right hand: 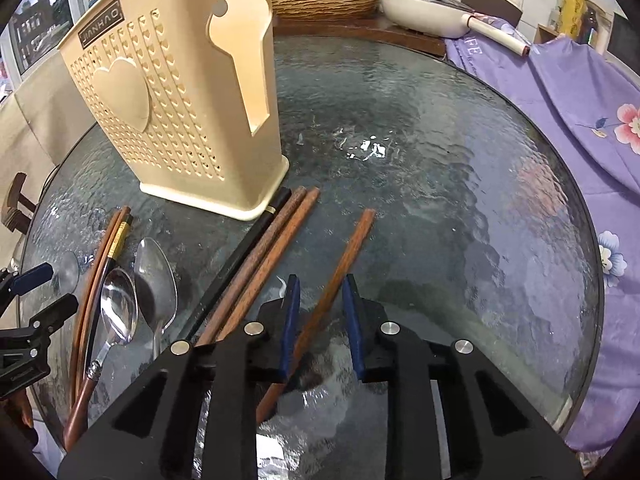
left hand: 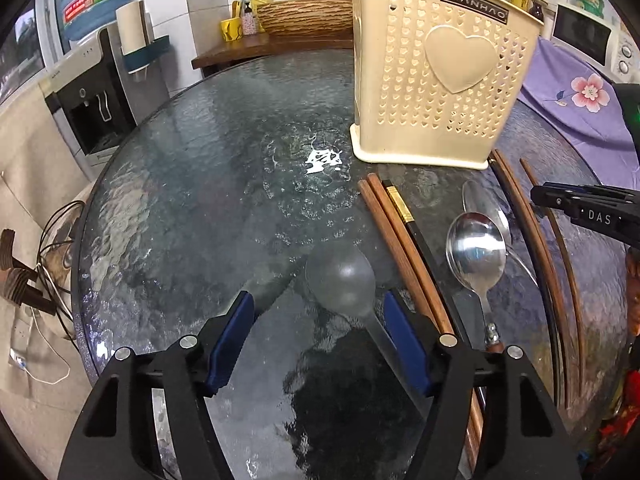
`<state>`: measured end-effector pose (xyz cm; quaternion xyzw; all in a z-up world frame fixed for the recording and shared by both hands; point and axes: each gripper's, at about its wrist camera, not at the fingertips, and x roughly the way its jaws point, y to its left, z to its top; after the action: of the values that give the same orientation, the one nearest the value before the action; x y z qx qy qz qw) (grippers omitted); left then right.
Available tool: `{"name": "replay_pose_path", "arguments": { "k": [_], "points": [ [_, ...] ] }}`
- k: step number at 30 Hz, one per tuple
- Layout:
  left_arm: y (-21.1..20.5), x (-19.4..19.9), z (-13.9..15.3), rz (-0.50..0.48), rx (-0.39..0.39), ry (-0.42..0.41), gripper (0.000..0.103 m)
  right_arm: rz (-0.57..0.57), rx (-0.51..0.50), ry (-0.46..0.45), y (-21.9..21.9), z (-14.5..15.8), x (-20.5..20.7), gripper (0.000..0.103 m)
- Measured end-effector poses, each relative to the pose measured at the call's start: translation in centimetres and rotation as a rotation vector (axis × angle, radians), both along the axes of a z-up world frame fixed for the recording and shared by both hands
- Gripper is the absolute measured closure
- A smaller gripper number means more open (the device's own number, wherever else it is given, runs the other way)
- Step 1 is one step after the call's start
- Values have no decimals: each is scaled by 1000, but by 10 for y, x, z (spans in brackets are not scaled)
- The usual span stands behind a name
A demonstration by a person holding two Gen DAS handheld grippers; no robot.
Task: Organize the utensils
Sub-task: 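Grasp the clear plastic ladle with the left tool while the right tool grasps a brown chopstick, then lift the ladle with the left tool while the right tool lifts the chopstick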
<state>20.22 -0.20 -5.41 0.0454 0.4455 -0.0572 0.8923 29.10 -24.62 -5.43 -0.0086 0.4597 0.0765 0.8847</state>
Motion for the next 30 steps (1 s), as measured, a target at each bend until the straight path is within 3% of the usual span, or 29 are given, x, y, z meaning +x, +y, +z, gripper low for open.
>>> {"name": "replay_pose_path", "arguments": {
  "k": [11,19,30],
  "points": [
    [-1,18,3,-19,-6,49,44,13,27,34,3,0,23,91],
    [-17,27,6,-77,11,62,67,4,54,45,0,0,37,92],
    [-23,46,8,-114,-42,67,68,1,98,16,-17,4,39,95]
  ]
}}
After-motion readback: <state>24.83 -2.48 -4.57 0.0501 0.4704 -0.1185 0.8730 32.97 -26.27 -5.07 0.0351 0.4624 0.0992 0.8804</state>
